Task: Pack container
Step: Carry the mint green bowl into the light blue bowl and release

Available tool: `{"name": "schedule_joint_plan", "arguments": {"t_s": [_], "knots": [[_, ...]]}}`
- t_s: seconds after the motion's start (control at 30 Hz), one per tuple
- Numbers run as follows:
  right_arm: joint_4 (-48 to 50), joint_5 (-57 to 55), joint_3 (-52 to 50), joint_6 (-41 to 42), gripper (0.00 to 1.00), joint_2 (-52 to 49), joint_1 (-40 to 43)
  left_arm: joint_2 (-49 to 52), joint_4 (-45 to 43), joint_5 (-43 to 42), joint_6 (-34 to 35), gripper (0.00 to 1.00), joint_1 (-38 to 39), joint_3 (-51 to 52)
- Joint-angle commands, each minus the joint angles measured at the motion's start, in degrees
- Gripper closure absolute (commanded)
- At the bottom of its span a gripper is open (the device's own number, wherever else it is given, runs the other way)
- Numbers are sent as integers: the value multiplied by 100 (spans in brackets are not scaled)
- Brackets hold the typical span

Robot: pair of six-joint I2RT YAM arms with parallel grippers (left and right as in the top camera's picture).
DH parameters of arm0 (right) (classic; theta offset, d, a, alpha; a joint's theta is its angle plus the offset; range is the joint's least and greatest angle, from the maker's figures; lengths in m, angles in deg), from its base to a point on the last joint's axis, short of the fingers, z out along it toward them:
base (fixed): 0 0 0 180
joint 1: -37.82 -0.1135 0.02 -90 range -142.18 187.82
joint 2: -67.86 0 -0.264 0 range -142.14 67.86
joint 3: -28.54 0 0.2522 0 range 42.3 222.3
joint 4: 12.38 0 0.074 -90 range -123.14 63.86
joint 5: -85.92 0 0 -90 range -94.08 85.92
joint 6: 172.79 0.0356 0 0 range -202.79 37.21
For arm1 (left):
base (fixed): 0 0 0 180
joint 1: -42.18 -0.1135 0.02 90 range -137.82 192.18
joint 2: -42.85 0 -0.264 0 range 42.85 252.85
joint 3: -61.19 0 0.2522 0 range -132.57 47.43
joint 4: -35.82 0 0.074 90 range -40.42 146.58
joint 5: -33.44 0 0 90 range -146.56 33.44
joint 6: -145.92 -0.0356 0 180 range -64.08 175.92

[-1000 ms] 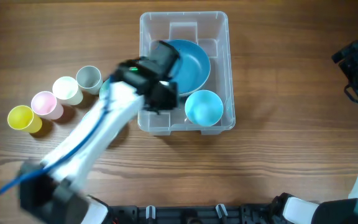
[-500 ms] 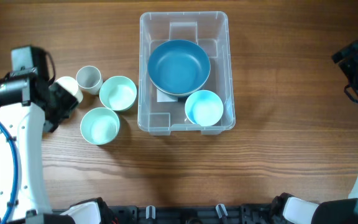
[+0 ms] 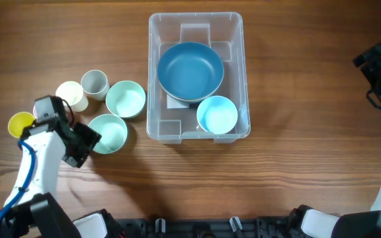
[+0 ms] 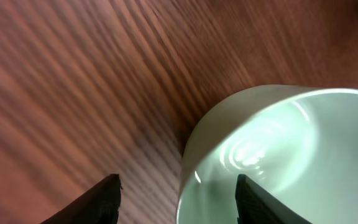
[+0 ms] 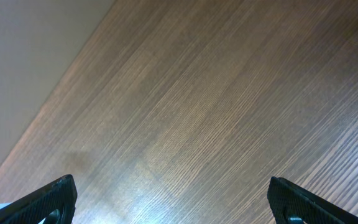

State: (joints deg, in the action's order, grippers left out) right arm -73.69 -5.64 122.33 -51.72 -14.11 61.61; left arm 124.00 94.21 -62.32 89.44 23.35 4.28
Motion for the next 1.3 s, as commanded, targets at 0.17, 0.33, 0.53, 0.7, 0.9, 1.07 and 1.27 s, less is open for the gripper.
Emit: {"name": "schedule_joint_plan", "arguments": {"t_s": [0.17,0.33,0.53,0.7,0.9,1.07,1.27], "knots": [[15,-11,11,61,1,-33,2,31,-481,-212,-28,65,-13,466],[15,-11,11,61,0,-33,2,28,-450,-280,-28,96,-13,463],[15,-11,11,61,0,-33,2,-168,131,-549,-144,96,-13,96],[15,-11,11,61,0,-33,2,-796,1217,-739,-332,96,114,-868],[15,-11,11,61,1,-33,2,-1451,1274,-774,-485,96,1019,-2135],[15,-11,11,61,0,-33,2,-1276,179,-905,-437,96,2286,-2428],[15,-11,11,61,0,-33,2,-337,-437,-920,-483,96,3871,-2426]]}}
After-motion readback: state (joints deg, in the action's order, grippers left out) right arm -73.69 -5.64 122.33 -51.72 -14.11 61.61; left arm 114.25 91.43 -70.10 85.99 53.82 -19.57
